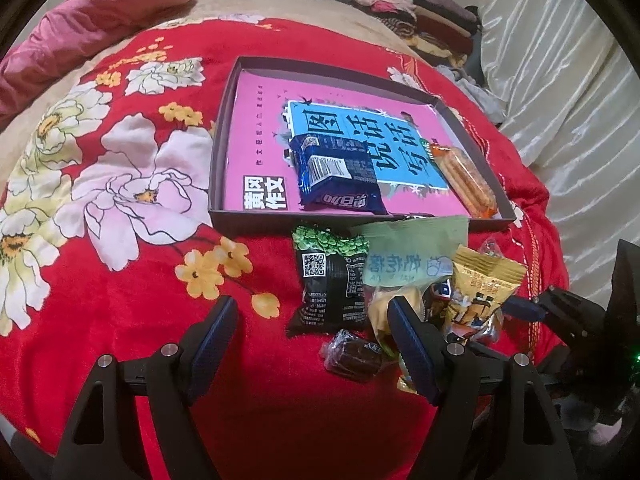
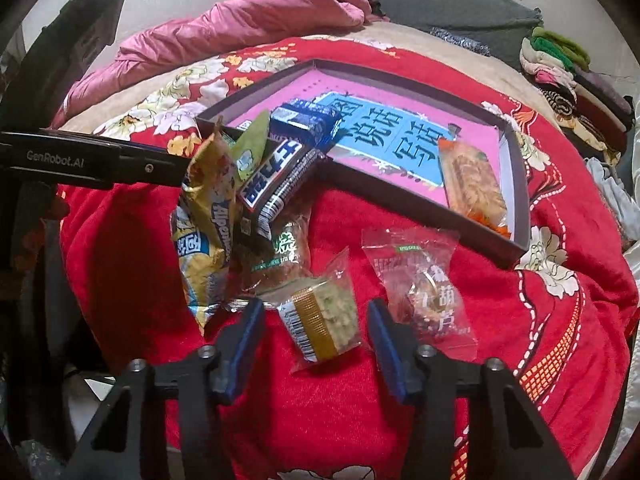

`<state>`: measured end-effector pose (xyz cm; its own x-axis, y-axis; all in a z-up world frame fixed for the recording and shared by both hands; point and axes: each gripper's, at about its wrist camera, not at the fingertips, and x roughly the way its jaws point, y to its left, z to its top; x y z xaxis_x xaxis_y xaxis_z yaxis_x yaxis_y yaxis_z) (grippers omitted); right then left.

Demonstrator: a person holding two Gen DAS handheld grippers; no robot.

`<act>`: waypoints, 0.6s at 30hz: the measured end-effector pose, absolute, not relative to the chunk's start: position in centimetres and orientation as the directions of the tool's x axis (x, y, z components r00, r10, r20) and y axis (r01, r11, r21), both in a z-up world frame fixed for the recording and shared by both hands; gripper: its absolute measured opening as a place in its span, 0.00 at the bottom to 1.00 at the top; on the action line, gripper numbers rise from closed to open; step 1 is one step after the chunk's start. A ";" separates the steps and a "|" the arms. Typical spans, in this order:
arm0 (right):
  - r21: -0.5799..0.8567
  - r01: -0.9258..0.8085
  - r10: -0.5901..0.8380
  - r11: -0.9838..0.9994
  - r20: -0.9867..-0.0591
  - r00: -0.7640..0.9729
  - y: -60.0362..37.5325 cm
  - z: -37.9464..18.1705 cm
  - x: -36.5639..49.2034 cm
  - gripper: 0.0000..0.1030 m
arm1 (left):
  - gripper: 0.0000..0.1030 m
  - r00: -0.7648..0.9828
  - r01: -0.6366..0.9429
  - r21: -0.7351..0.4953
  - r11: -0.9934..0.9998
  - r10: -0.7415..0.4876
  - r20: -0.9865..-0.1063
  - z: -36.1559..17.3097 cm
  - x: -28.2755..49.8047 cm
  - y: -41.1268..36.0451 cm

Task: Organize snacks
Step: 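Move both grippers back toward the remaining snack pile, then grasp the green-topped black packet with the left gripper while the right gripper grasps a clear snack bag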

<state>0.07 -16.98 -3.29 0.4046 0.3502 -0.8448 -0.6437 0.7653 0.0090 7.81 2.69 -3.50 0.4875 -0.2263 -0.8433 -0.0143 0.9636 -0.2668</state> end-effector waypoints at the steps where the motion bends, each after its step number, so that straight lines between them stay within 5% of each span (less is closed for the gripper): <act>1: 0.013 -0.645 0.352 0.764 -0.846 0.401 -17.0 -3.3 0.1 0.47 | 0.76 0.486 -0.016 -0.269 0.963 -0.227 -0.844 -3.6 7.9 2.6; 8: 0.048 -0.656 0.390 0.754 -0.835 0.388 -17.0 -3.3 0.5 0.35 | 0.76 0.488 -0.036 -0.280 0.959 -0.228 -0.843 -4.1 8.5 2.7; 18: 0.156 -0.592 0.477 0.791 -0.763 0.437 -19.4 -1.6 1.7 0.34 | 0.75 0.485 -0.055 -0.307 0.950 -0.243 -0.840 -4.9 9.8 2.5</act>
<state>1.69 -19.38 -1.62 0.4365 0.4768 -0.7630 -0.5919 0.7909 0.1556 9.81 2.46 -4.85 0.4847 -0.2433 -0.8402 -0.0552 0.9501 -0.3070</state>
